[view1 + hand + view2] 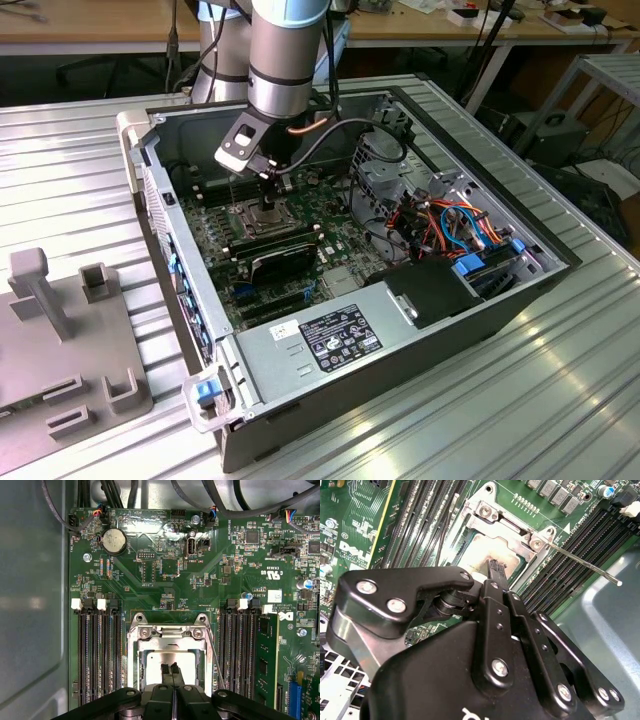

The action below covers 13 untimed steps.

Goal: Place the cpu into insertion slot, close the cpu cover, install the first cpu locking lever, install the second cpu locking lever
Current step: 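Install the first cpu locking lever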

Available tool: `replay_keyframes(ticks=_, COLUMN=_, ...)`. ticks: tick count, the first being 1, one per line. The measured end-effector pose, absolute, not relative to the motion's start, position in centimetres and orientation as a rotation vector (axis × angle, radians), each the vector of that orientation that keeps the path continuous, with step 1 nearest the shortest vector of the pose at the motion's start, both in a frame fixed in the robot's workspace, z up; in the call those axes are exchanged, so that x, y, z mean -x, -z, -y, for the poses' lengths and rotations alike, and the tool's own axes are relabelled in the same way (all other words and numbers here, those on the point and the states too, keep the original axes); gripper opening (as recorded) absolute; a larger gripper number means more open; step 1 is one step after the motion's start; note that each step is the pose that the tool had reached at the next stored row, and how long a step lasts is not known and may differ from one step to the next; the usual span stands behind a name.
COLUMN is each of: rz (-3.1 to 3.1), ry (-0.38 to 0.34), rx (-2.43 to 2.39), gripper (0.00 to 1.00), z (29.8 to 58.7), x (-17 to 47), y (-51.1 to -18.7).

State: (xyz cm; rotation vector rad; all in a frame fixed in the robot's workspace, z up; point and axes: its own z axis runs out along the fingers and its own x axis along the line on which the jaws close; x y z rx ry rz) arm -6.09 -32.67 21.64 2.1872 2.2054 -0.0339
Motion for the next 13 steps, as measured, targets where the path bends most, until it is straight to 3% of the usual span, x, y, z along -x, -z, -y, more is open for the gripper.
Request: replay_keyframes(ticks=13, rz=-2.314, ry=0.030, rx=-2.071, gripper=0.11, z=32.67, x=6.13, y=-22.18)
